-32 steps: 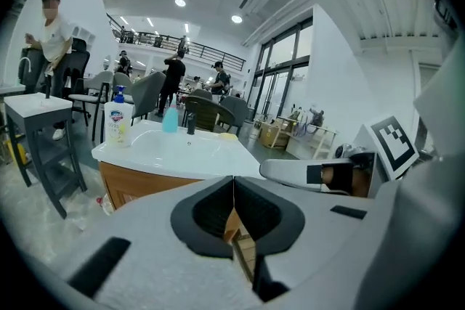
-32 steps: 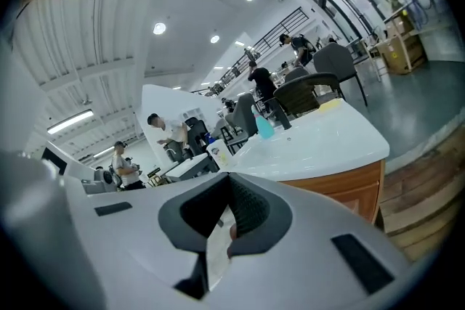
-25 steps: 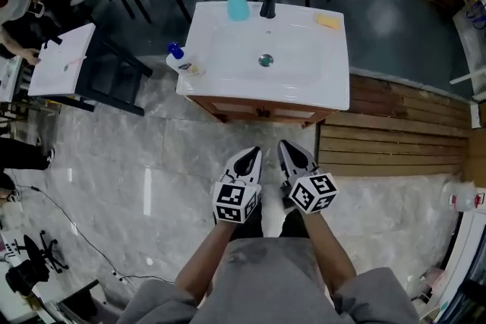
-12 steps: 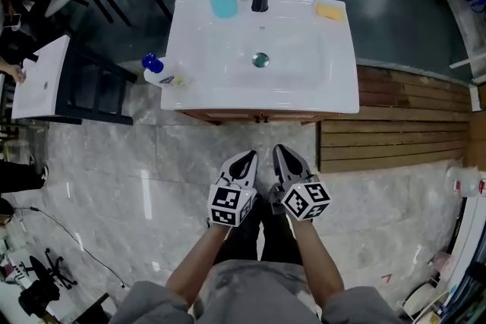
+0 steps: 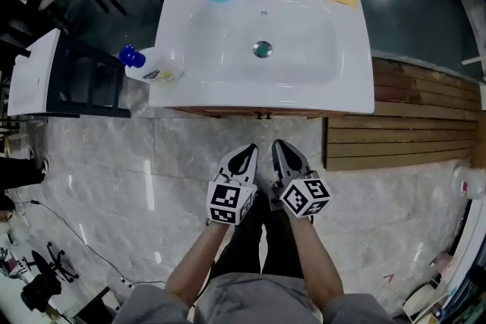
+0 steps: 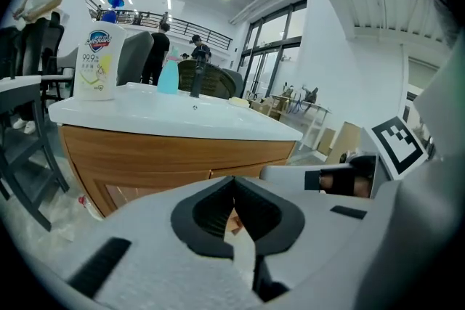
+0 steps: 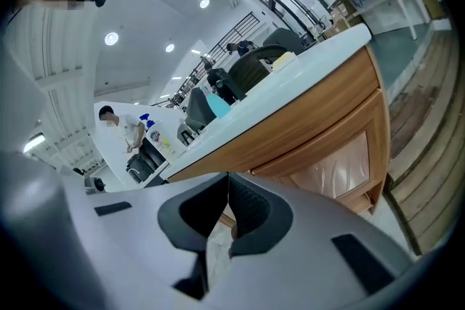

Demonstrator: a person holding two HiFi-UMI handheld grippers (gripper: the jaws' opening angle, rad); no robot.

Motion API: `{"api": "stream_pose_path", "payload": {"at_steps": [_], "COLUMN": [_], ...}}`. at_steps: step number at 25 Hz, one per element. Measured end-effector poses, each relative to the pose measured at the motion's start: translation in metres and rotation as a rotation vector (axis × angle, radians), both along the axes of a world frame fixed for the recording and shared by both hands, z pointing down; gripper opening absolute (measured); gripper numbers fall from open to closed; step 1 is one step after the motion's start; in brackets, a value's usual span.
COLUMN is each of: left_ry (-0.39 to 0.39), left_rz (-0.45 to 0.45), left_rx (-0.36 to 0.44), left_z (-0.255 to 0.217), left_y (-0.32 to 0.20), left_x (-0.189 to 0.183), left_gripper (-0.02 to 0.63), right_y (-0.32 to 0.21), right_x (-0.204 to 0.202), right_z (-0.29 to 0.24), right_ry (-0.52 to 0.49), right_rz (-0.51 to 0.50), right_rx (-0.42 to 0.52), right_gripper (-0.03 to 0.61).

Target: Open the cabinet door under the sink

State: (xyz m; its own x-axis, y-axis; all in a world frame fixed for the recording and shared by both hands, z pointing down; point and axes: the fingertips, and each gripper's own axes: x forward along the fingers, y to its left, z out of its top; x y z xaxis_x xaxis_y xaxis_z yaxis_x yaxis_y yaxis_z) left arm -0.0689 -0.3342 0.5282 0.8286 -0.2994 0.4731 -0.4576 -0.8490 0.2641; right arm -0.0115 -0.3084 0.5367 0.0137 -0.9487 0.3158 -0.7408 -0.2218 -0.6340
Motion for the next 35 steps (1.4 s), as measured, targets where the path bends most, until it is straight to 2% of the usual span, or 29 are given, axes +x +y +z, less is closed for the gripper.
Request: {"api": "stream_pose_path", "payload": {"at_steps": [11, 16, 25, 35], "left_ry": [-0.021, -0.034, -0.043, -0.047], "left_rz": [0.028, 0.024, 0.05, 0.062], "left_rx": [0.033, 0.016, 0.016, 0.016], "left_z": [0.058, 0.095, 0.142, 0.185], "left_y": [-0.006, -0.01, -0.018, -0.038], "left_x": [0.014, 0.017, 0.031, 0.034], "left_gripper": [0.009, 0.009, 0.009, 0.009], "right_y": [-0.01, -0.013, -0.03, -0.061], "right_x": [0.007, 0.015, 0.024, 0.035], "right_z": [0.075, 0.117, 0.174, 0.219], "right_ry": [-0.039, -0.099, -0.178, -0.21], "right_rz": [0.016, 0.067, 0.136, 0.177], "right_rx": [0.0, 0.004, 0.022, 0.054], "right_gripper": [0.012, 0.015, 0.08, 0.094]}}
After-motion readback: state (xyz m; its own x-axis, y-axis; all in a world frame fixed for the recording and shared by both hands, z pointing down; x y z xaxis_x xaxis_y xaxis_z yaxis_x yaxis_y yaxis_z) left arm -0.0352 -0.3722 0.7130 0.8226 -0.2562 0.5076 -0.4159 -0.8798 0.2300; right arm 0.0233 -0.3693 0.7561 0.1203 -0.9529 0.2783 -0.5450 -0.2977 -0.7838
